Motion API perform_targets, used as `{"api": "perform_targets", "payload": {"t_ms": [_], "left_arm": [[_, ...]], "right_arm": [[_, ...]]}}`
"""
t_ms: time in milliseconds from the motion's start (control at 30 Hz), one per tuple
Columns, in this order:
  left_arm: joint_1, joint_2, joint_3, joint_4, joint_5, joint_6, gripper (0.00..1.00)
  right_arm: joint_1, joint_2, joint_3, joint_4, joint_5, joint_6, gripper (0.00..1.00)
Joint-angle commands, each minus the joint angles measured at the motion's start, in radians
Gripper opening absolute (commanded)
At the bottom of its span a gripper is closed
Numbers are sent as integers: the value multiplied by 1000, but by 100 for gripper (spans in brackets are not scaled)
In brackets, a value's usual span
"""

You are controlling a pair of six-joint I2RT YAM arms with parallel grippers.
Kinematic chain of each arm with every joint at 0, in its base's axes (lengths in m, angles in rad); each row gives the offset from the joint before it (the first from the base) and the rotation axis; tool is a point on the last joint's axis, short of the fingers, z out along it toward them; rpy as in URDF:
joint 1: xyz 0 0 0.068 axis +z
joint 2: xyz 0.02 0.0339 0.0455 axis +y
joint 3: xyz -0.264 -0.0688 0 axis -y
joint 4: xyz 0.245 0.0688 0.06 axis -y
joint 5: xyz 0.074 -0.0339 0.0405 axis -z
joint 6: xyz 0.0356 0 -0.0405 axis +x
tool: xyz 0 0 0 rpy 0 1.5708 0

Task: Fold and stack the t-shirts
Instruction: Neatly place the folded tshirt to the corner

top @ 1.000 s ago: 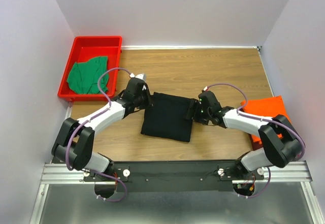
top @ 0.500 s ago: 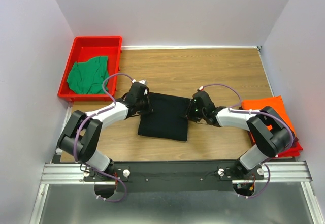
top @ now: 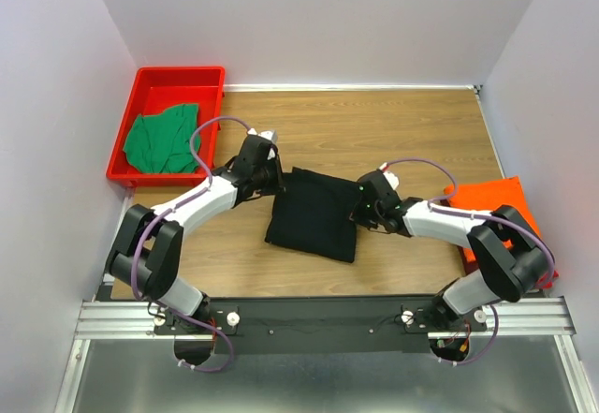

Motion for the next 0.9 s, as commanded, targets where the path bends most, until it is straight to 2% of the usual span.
{"api": "perform_targets", "payload": {"t_ms": [0,233,333,433,633,733,867], "left_arm": [[1,-40,67,-72,-19,49,26],[3,-53,142,-138,-11,81,26],[3,-56,171,-156,-13,95,26],[6,-56,179,-164,-16,109,26],[10,-51,172,-159,-14,121,26],[12,-50,165,-150,-7,117,25],[12,-40,162,-141,7,115,25]], "right_arm": [[1,-34,16,-178,189,59,0],[-16,51,174,-345,273,65,1],[-39,131,314,-503,346,65,0],[-76,173,421,-572,396,81,0],[-240,255,672,-857,492,127,1],[-310,283,778,-923,521,125,0],[-372,332,930,-1110,604,186,0]]}}
